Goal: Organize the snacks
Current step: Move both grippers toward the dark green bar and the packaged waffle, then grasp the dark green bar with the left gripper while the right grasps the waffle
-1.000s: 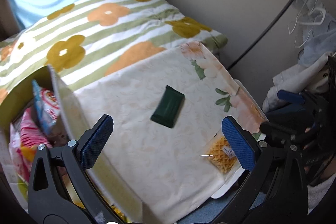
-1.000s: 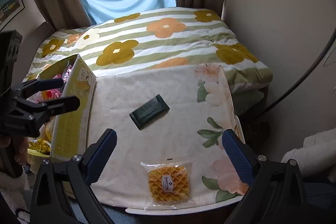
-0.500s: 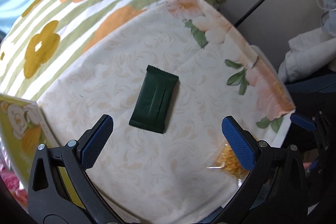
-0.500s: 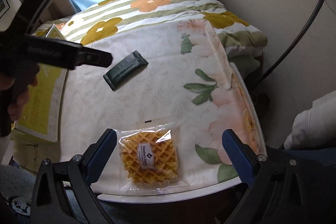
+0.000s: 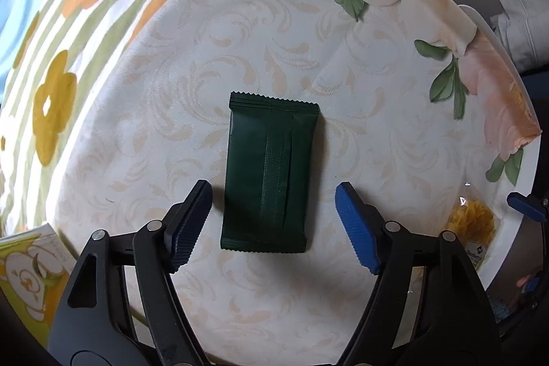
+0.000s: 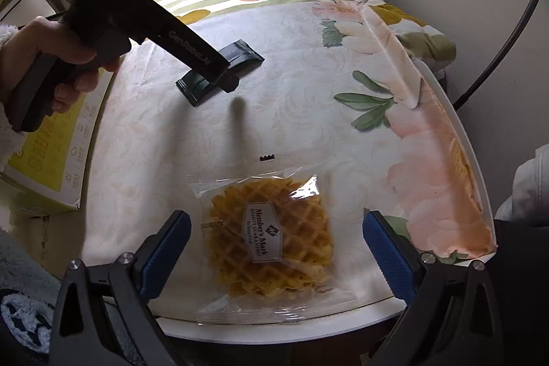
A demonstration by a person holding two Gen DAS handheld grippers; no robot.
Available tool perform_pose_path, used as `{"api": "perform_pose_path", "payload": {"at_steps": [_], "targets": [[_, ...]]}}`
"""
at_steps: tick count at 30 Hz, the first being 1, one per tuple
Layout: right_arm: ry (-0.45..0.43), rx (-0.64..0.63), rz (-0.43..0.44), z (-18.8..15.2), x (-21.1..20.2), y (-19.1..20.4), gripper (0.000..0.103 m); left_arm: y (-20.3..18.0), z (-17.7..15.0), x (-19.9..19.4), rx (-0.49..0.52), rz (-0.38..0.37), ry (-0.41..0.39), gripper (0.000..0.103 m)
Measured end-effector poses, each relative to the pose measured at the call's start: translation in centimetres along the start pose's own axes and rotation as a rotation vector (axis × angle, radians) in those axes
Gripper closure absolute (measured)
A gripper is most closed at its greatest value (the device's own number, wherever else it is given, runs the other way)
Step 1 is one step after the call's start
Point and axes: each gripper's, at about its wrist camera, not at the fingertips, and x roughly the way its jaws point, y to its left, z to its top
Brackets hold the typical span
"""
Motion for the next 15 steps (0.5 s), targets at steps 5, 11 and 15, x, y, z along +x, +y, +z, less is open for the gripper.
{"api": "perform_pose_path", "payload": {"at_steps": [5,11,15], "targets": [[0.009,-0.006,-0.002,-0.1,0.5,0.5,0.003,-0.3,0.2,-0.4,0.042,-0.002,-0.041,0.054],[0.024,-0.028,-0.018,-0.2,0.8,1.1,0.003,-0.4,0.5,-0.6,0.062,-0.006,-0.05,0.062],[0.036,-0.028,-0.038,-0.1,1.4,1.0,0.003,-0.4,0.3,-1.1,0.048,-0.022,-0.068,0.062]]}}
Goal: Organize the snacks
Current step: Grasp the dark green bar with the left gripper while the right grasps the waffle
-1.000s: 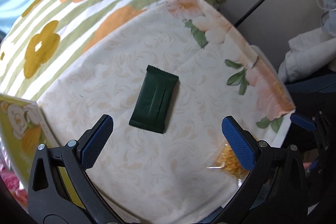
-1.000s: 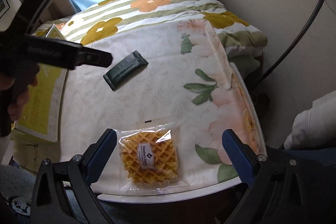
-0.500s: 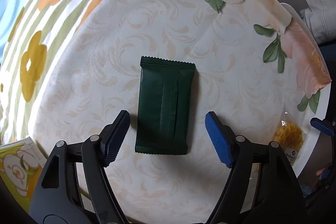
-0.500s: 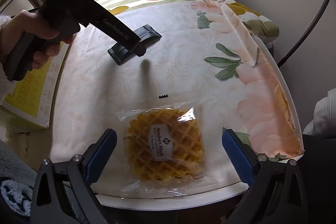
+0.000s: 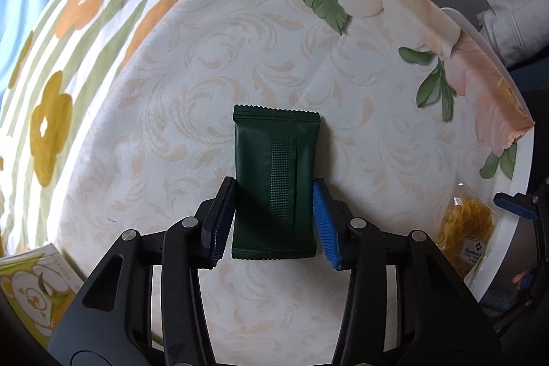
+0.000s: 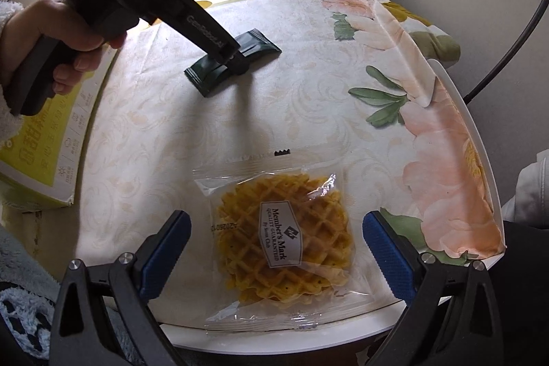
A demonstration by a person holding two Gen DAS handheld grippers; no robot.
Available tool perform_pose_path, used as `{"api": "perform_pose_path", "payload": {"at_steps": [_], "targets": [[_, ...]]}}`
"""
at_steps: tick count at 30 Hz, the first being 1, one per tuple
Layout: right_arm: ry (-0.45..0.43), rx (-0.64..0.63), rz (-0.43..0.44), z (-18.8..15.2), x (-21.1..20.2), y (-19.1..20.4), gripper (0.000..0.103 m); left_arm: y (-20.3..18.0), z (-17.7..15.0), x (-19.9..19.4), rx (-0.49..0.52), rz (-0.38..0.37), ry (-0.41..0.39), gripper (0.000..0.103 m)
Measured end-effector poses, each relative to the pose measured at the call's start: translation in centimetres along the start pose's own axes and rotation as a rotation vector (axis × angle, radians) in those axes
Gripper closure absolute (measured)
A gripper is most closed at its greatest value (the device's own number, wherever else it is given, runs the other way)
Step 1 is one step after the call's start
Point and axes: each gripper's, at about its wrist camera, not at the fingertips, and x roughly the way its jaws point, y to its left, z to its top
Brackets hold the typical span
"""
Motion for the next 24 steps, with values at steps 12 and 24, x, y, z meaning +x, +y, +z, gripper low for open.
{"api": "perform_pose_path", "payload": {"at_steps": [12,24], "targets": [[0.067,-0.046,-0.003,-0.3,2.8,0.2,0.005,0.3,-0.4,-3.4,-0.05,-0.04,-0.072,0.062],[0.002,-0.047,-0.001,1.2,0.0,-0.8,0.029,1.2,-2.2,-8.8,-0.138,-0.051,-0.179,0.062]]}}
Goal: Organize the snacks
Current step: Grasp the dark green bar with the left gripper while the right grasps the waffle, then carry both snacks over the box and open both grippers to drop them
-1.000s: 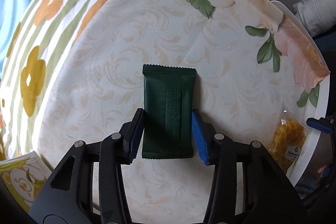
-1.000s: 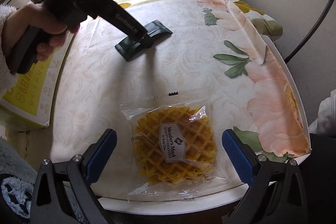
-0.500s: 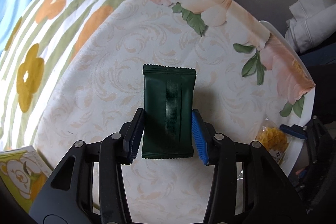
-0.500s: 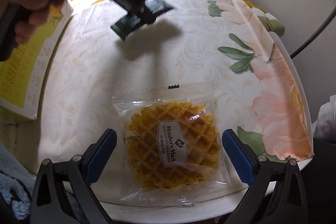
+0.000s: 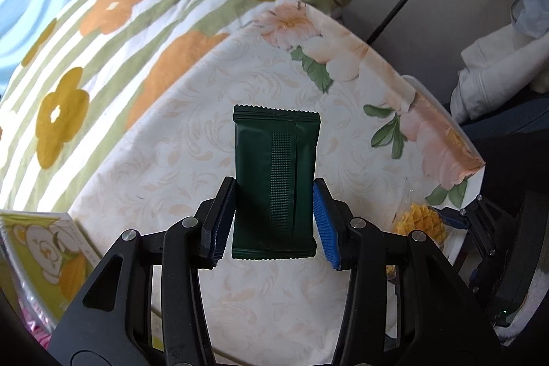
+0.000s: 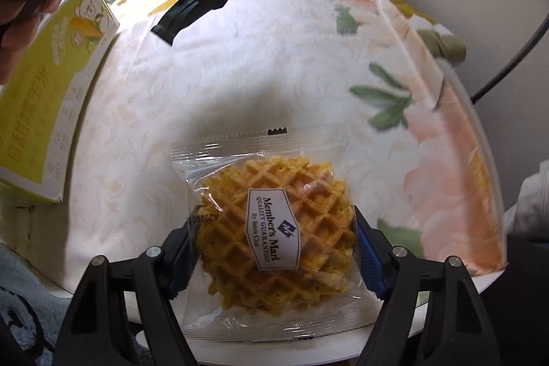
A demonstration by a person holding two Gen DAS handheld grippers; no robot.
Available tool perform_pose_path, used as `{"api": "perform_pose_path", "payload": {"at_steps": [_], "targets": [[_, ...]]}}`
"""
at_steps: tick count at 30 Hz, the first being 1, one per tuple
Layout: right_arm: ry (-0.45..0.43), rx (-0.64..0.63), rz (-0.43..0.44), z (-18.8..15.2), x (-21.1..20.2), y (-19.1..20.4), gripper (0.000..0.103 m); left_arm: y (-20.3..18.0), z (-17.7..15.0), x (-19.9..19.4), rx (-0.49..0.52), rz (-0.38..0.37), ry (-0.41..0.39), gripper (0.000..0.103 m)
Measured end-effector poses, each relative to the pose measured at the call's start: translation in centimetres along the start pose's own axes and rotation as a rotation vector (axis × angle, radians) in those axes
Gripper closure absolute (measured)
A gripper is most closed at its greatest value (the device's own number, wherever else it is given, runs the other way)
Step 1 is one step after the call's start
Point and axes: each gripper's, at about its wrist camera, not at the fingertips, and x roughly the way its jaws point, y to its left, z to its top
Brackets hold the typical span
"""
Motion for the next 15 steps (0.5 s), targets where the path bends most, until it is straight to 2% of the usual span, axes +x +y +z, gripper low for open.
{"api": "perform_pose_path", "payload": {"at_steps": [8,12,15], "targets": [[-0.088,-0.085,0.037,4.2,-4.0,1.1,0.029,2.9,-1.0,-7.4,-0.112,0.05,-0.135,0.062],[-0.137,-0.168,0.076,7.0,-6.3,3.2,0.029,5.3,-2.3,-11.5,-0.195,0.081,-0.202,0.062],[-0.177,-0.245,0.112,9.2,-7.9,5.0,0.029,7.5,-3.9,-14.9,-0.263,0.133,-0.259,0.062]]}}
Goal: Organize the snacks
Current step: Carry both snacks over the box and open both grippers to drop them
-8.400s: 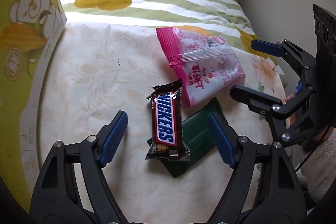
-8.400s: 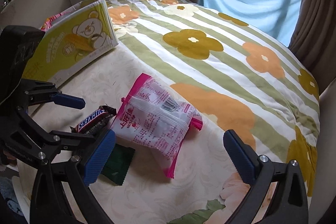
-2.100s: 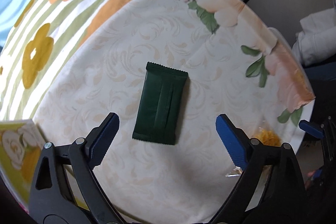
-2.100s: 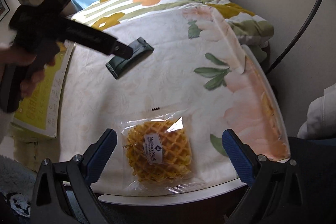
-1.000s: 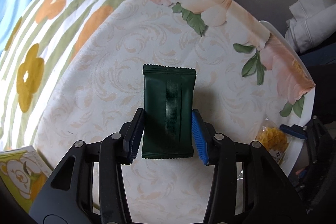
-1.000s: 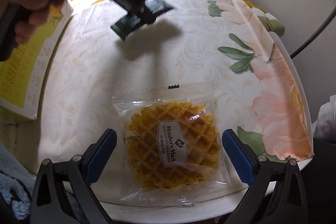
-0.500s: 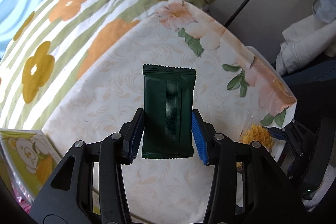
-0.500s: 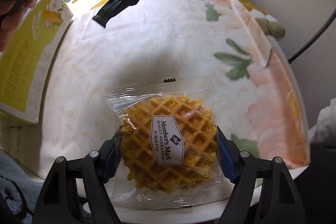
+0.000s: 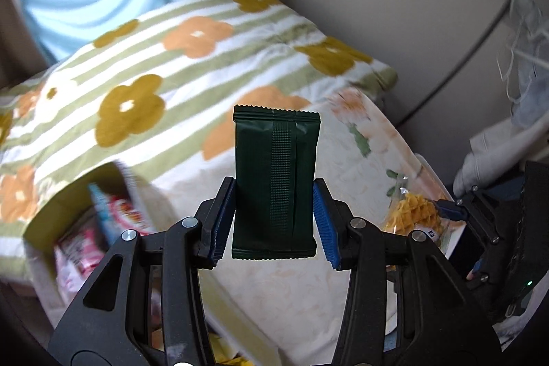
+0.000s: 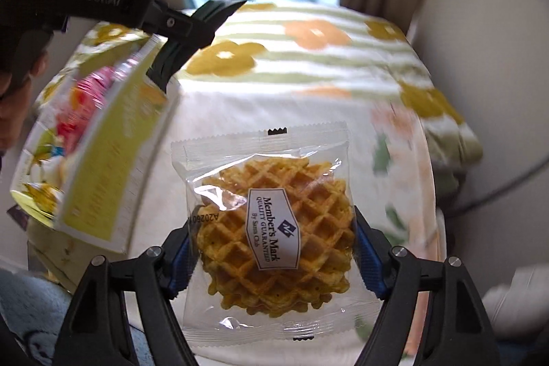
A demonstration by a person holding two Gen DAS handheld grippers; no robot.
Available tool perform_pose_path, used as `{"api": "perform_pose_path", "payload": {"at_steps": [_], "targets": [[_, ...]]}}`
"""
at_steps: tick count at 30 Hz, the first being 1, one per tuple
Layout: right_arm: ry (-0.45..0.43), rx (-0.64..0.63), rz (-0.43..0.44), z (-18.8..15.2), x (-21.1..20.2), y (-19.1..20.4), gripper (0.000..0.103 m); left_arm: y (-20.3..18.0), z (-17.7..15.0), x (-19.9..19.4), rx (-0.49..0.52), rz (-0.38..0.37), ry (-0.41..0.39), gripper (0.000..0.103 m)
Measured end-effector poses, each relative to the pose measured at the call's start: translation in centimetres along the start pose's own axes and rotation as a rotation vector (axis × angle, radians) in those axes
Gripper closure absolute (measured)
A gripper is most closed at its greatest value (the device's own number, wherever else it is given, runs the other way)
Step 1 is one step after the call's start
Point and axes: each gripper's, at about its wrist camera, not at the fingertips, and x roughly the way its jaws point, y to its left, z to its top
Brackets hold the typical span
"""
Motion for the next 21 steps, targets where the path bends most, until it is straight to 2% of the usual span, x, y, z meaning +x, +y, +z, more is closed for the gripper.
{"api": "perform_pose_path", "payload": {"at_steps": [6,10,16,21], "targets": [[-0.082,-0.143,0.083,5.6,-1.5,3.7,0.029,6.4,-2.1,-6.0,-0.145,0.129,-0.082,0.062],[-0.117,-0.219,0.182,8.6,-1.7,7.3,0.029,10.2,-4.9,-9.4,-0.243,0.216,-0.11,0.062],[-0.127,-0.329,0.283,10.4,-1.5,13.2,0.029,14.1,-11.1,-11.8,-0.396,0.305,-0.094,0.062],[-0.107,-0.367,0.338,10.8,-0.7,16.3,0.029,15.2,-15.9,-11.4,-0.48,0.345,-0.045,0.062]]}}
